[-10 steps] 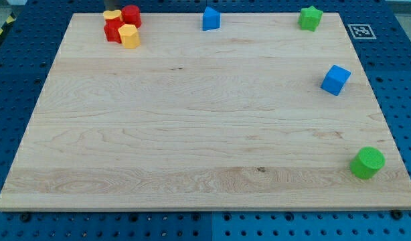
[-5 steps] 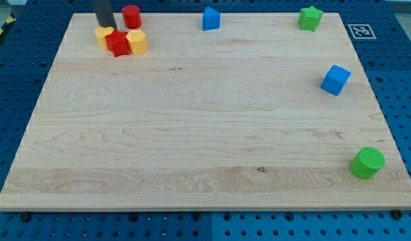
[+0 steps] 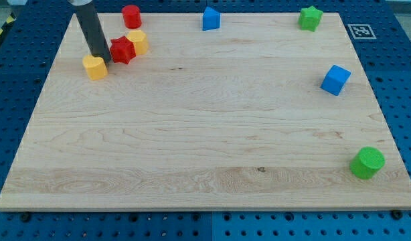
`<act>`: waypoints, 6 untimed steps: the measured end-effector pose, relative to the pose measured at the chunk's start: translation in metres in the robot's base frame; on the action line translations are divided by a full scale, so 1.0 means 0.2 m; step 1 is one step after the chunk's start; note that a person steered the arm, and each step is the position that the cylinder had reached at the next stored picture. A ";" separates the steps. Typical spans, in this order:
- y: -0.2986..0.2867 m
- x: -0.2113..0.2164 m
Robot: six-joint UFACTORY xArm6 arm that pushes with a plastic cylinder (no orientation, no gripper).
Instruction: Separate the red blocks
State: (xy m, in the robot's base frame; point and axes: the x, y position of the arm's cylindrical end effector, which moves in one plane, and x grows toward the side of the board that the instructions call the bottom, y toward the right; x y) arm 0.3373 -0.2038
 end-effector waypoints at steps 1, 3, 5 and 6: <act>0.07 0.00; 0.17 0.12; 0.17 0.13; 0.17 0.11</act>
